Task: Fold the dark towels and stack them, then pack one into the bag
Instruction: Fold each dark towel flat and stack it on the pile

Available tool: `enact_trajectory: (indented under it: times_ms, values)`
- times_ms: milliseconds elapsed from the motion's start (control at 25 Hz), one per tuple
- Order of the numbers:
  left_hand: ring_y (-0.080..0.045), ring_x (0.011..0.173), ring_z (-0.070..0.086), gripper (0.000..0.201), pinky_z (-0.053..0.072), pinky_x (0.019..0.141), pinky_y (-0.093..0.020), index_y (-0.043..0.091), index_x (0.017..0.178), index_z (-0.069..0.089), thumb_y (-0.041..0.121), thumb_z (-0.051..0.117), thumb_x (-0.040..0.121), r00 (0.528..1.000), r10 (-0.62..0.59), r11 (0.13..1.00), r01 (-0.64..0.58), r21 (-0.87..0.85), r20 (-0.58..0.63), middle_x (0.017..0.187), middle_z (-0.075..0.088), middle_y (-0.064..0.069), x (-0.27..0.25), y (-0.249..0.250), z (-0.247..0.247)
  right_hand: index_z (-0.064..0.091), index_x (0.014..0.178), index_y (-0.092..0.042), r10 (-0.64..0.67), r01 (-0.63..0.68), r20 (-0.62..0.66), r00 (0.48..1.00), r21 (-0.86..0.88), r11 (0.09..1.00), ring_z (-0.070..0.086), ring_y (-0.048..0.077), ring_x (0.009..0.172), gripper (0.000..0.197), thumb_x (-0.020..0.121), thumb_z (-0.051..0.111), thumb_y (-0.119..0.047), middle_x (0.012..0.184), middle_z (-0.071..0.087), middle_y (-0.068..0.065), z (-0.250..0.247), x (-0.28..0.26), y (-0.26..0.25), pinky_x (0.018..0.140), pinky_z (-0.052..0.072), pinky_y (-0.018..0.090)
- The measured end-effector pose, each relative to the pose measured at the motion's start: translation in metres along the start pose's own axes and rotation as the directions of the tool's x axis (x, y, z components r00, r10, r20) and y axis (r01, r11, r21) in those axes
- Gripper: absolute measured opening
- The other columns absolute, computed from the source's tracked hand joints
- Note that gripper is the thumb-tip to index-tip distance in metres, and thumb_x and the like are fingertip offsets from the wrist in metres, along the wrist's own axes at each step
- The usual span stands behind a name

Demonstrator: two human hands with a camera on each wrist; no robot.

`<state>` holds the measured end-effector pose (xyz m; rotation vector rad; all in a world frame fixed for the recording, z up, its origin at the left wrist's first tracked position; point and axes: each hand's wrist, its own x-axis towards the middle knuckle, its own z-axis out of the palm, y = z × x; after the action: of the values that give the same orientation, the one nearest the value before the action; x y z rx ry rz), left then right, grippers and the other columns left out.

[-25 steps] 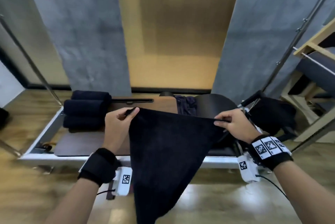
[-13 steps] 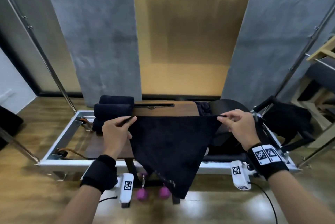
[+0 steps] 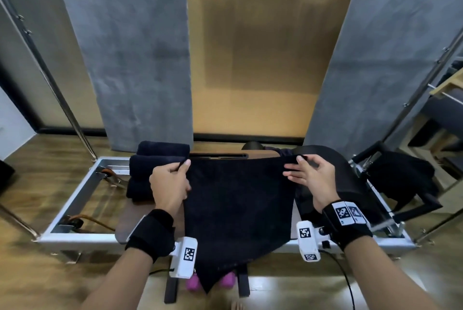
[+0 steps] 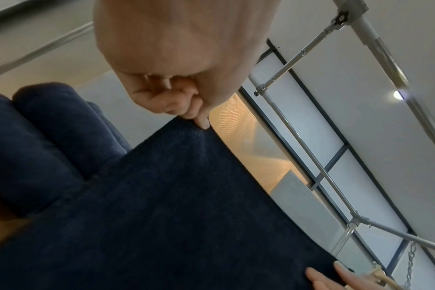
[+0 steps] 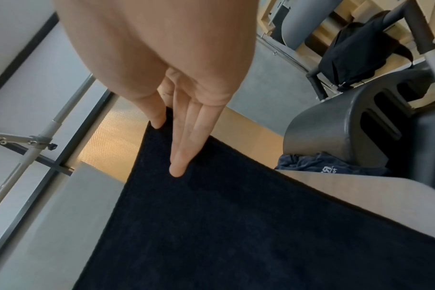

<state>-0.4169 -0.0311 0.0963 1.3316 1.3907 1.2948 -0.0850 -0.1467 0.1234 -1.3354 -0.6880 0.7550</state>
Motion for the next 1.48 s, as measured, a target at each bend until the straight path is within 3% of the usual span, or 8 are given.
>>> enact_trajectory:
  times_ms: [120, 320, 560, 840, 1040, 1200, 1320, 1480]
  values:
    - [-0.029, 0.061, 0.076, 0.016, 0.059, 0.049, -0.033, 0.009, 0.092, 0.07, 0.021, 0.067, 0.104, 0.977, -0.21, 0.955, 0.214, -0.205, 0.04, 0.074, 0.077, -0.017, 0.031, -0.01, 0.039, 0.059, 0.11, 0.0, 0.039, -0.038, -0.036, 0.999, 0.014, 0.999, 0.077, 0.042, 0.082, 0.018, 0.103, 0.064, -0.015, 0.089, 0.077, 0.026, 0.009, 0.045, 0.02, 0.07, 0.066, 0.038]
    - [-0.029, 0.078, 0.08, 0.017, 0.065, 0.058, -0.036, 0.016, 0.091, 0.061, 0.006, 0.062, 0.105, 0.963, -0.263, 0.925, 0.237, -0.296, -0.053, 0.086, 0.076, -0.022, 0.096, -0.037, 0.103, 0.06, 0.109, 0.003, 0.143, -0.139, -0.079, 0.986, 0.06, 0.988, 0.077, 0.044, 0.08, 0.016, 0.1, 0.067, -0.008, 0.085, 0.075, 0.029, 0.02, 0.136, 0.063, 0.067, 0.066, 0.037]
    - [-0.027, 0.074, 0.08, 0.016, 0.064, 0.058, -0.032, -0.009, 0.104, 0.065, 0.006, 0.061, 0.105, 0.939, -0.33, 0.934, 0.31, -0.176, -0.099, 0.087, 0.074, -0.024, 0.17, -0.087, 0.169, 0.06, 0.106, -0.002, 0.302, -0.3, -0.125, 0.945, 0.036, 0.953, 0.077, 0.043, 0.075, 0.01, 0.099, 0.067, -0.004, 0.08, 0.074, 0.032, 0.034, 0.231, 0.117, 0.063, 0.066, 0.038]
    - [-0.036, 0.078, 0.076, 0.028, 0.064, 0.059, -0.032, -0.013, 0.129, 0.058, 0.003, 0.055, 0.107, 0.867, -0.473, 0.881, 0.468, -0.072, -0.159, 0.089, 0.07, -0.026, 0.215, -0.144, 0.21, 0.063, 0.109, 0.005, 0.443, -0.453, -0.122, 0.888, -0.065, 0.889, 0.077, 0.043, 0.075, 0.012, 0.1, 0.064, -0.003, 0.084, 0.073, 0.033, 0.053, 0.284, 0.174, 0.067, 0.066, 0.04]
    - [-0.019, 0.103, 0.07, 0.055, 0.059, 0.096, -0.044, 0.011, 0.159, 0.038, 0.005, 0.052, 0.107, 0.938, -0.342, 0.931, 0.347, 0.111, -0.065, 0.114, 0.066, -0.004, 0.197, -0.141, 0.207, 0.06, 0.124, -0.014, 0.387, -0.397, -0.116, 0.915, -0.088, 0.913, 0.077, 0.039, 0.074, 0.033, 0.099, 0.059, 0.008, 0.089, 0.075, 0.027, 0.056, 0.276, 0.178, 0.068, 0.066, 0.036]
    - [-0.008, 0.105, 0.064, 0.037, 0.051, 0.094, -0.025, 0.014, 0.141, 0.056, 0.011, 0.059, 0.104, 0.974, -0.227, 0.952, 0.224, 0.206, -0.012, 0.118, 0.066, 0.0, 0.156, -0.128, 0.185, 0.062, 0.124, -0.011, 0.338, -0.345, -0.073, 0.938, -0.117, 0.931, 0.076, 0.037, 0.072, 0.03, 0.1, 0.056, 0.007, 0.092, 0.074, 0.027, 0.053, 0.236, 0.165, 0.067, 0.065, 0.035]
    - [-0.014, 0.096, 0.068, 0.018, 0.052, 0.091, -0.027, 0.009, 0.118, 0.071, 0.011, 0.063, 0.102, 0.985, -0.157, 0.955, 0.131, 0.266, 0.077, 0.105, 0.073, -0.005, 0.113, -0.126, 0.157, 0.064, 0.121, -0.005, 0.354, -0.35, -0.013, 0.935, -0.19, 0.917, 0.074, 0.035, 0.069, 0.023, 0.102, 0.056, 0.005, 0.092, 0.074, 0.029, 0.052, 0.188, 0.154, 0.063, 0.063, 0.034]
    - [-0.015, 0.086, 0.069, 0.008, 0.053, 0.077, -0.024, 0.017, 0.095, 0.075, 0.015, 0.068, 0.1, 0.975, -0.146, 0.946, 0.088, 0.311, 0.169, 0.088, 0.074, 0.0, 0.057, -0.134, 0.113, 0.066, 0.114, 0.001, 0.399, -0.361, 0.064, 0.915, -0.31, 0.879, 0.07, 0.028, 0.061, 0.014, 0.102, 0.059, 0.001, 0.092, 0.074, 0.03, 0.049, 0.116, 0.143, 0.058, 0.059, 0.034]
